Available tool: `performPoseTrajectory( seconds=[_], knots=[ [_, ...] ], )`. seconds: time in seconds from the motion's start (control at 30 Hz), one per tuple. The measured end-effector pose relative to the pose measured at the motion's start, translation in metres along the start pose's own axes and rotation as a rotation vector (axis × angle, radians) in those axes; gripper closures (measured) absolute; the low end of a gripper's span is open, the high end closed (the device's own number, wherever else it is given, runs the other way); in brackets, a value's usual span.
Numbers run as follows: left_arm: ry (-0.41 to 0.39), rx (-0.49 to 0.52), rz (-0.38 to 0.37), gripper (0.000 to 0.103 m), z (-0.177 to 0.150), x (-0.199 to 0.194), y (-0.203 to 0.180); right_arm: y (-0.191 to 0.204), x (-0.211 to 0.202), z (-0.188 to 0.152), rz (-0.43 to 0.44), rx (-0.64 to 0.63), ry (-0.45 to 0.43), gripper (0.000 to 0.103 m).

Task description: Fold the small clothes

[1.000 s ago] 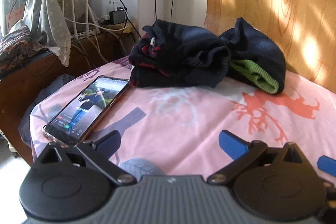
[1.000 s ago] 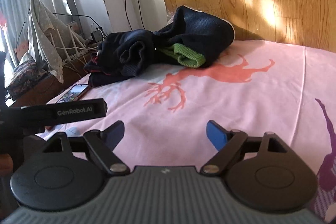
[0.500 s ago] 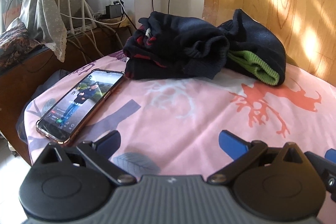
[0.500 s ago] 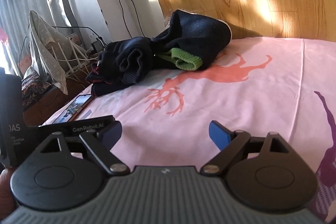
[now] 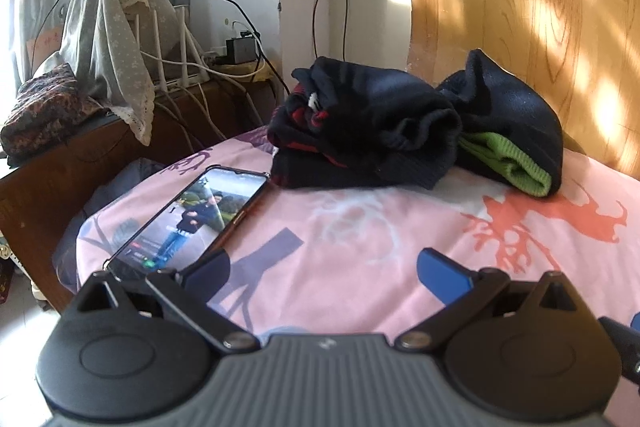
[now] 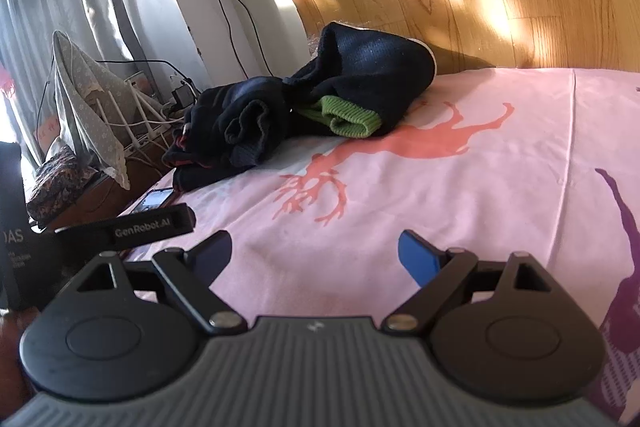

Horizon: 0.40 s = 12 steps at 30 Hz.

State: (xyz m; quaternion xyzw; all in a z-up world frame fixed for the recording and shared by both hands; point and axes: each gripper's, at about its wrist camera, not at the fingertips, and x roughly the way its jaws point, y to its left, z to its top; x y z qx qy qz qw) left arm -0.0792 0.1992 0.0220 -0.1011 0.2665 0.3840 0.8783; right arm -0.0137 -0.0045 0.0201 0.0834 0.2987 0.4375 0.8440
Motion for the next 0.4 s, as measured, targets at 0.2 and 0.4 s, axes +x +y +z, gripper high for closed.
performPoseTrajectory(
  seconds=[0.2,0.4],
  knots=[
    [-0.07,0.029,-0.009,0.0,-0.0015,-0.0053,-0.0027,-0.0006,0.0005,0.0002,-0.001,0.012,0.0,0.011],
    [-0.072,0.039,-0.031,0.0,0.0048,-0.0067,-0.0059,-0.0009,0.0007,0.0003,-0.001,0.02,-0.001,0.011]
  ],
)
